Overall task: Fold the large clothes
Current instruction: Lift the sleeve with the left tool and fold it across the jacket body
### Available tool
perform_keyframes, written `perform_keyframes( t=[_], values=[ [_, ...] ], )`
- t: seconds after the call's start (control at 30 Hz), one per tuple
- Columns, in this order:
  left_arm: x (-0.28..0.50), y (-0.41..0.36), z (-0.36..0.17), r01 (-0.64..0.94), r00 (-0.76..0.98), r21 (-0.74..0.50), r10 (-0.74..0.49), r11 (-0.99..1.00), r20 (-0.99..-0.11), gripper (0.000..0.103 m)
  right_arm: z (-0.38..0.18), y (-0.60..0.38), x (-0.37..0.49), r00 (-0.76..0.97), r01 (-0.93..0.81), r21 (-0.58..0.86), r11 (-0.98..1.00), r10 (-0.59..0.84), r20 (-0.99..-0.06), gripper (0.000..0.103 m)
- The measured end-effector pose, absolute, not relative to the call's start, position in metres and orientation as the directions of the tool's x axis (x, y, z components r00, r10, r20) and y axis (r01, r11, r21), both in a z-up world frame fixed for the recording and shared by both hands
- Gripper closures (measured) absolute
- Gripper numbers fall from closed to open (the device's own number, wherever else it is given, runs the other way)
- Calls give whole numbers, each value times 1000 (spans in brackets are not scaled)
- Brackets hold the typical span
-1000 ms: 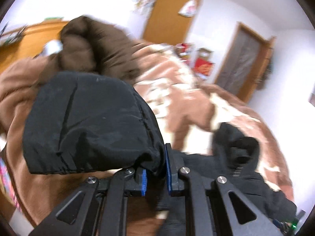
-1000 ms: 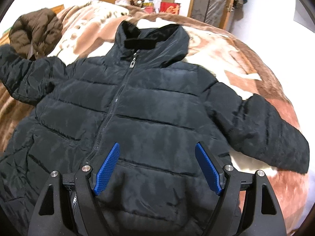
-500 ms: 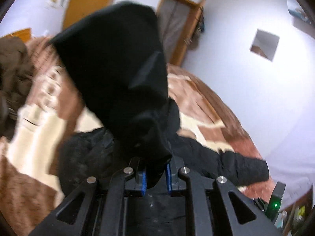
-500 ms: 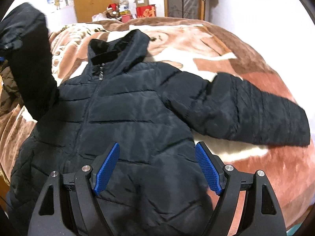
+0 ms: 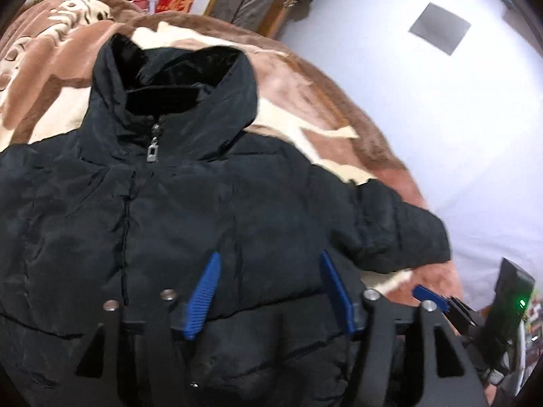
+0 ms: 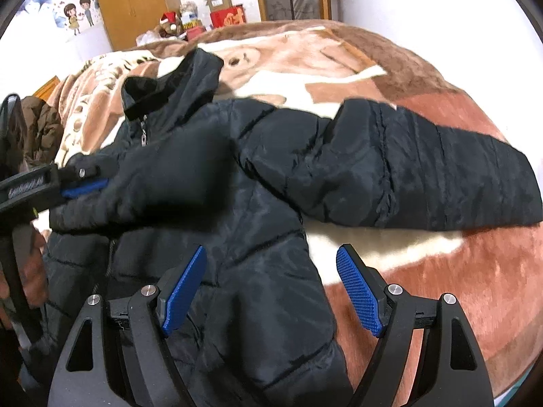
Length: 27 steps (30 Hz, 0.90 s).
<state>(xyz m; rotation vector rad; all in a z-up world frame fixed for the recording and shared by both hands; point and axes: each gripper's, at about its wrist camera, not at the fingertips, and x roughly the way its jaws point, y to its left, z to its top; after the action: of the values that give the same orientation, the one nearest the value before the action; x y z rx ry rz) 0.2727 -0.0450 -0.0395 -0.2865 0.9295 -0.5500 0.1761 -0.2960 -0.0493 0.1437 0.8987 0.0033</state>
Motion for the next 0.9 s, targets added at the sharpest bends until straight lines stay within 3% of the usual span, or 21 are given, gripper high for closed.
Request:
perform_keyframes(
  t=[0.13,0.23,0.37,0.47,0.67,0.9],
  values=[
    [268,-25,-19,344,533,-439,-557,830,-637,37,-40,-284,191,647,24,143,989,93,-757,24],
    [278,21,-15,250,623,-366,-438,896,-648,37,-41,-267,210,643,-18,148,989,125,-756,25],
    [309,96,-33,20,664,-268,-213,963,-717,38,-53,-237,242,621,-73,145,987,159,-768,48],
    [330,128,-62,-56,637,-241,-151,969,-756,38,-74,-217,277,589,-100,124,987,160,-792,61],
    [345,130,-111,-86,592,-232,-138,969,-794,38,-119,-213,334,526,-75,88,993,114,-843,63],
    [342,121,-120,-80,588,-200,-116,977,-800,38,-127,-216,343,492,-89,73,993,107,-864,63]
  ],
)
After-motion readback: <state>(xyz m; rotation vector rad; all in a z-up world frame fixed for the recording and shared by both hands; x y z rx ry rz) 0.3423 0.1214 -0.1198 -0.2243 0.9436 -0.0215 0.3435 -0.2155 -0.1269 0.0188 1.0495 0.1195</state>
